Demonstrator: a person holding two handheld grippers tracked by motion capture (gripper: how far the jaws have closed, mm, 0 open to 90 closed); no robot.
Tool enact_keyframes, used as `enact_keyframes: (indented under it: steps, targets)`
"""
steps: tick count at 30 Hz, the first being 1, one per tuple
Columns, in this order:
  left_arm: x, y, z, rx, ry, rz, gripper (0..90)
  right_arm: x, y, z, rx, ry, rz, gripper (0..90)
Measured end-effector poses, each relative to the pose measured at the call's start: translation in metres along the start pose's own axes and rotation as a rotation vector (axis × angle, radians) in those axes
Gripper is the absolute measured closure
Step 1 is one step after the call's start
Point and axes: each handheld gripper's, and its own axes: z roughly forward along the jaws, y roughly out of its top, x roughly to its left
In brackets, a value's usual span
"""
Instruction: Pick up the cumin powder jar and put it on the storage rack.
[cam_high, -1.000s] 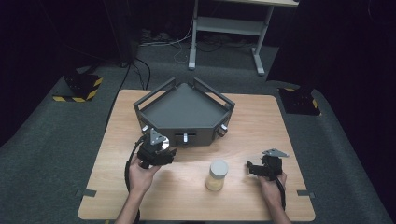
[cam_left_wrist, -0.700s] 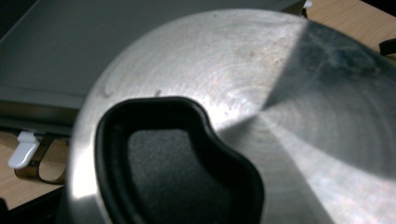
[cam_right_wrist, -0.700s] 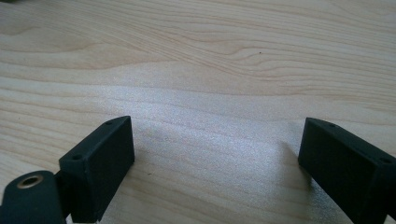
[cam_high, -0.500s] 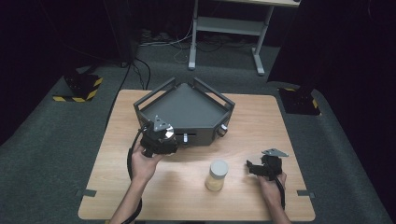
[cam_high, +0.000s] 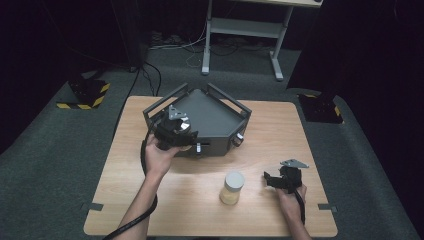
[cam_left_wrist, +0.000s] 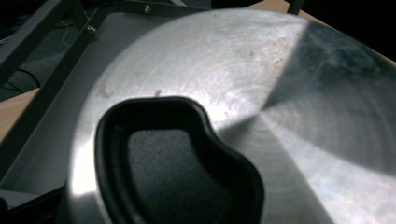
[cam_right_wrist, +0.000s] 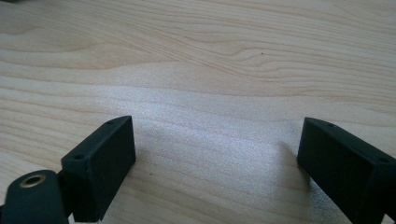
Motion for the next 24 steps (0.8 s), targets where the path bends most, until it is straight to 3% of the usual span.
enact_keyframes:
  steps: [9,18,24]
  targets:
    - [0.008,0.024,0.020,0.015,0.041,-0.027,31.4,0.000,0.000,0.000,-0.002,0.000,-0.003,11.0]
    - [0.017,0.035,0.051,0.056,0.087,-0.052,31.4,0.000,0.000,0.000,-0.003,0.001,-0.005,11.2]
    - [0.021,0.033,0.059,0.050,0.100,-0.069,31.4,0.001,-0.001,0.000,-0.003,0.001,-0.004,11.4]
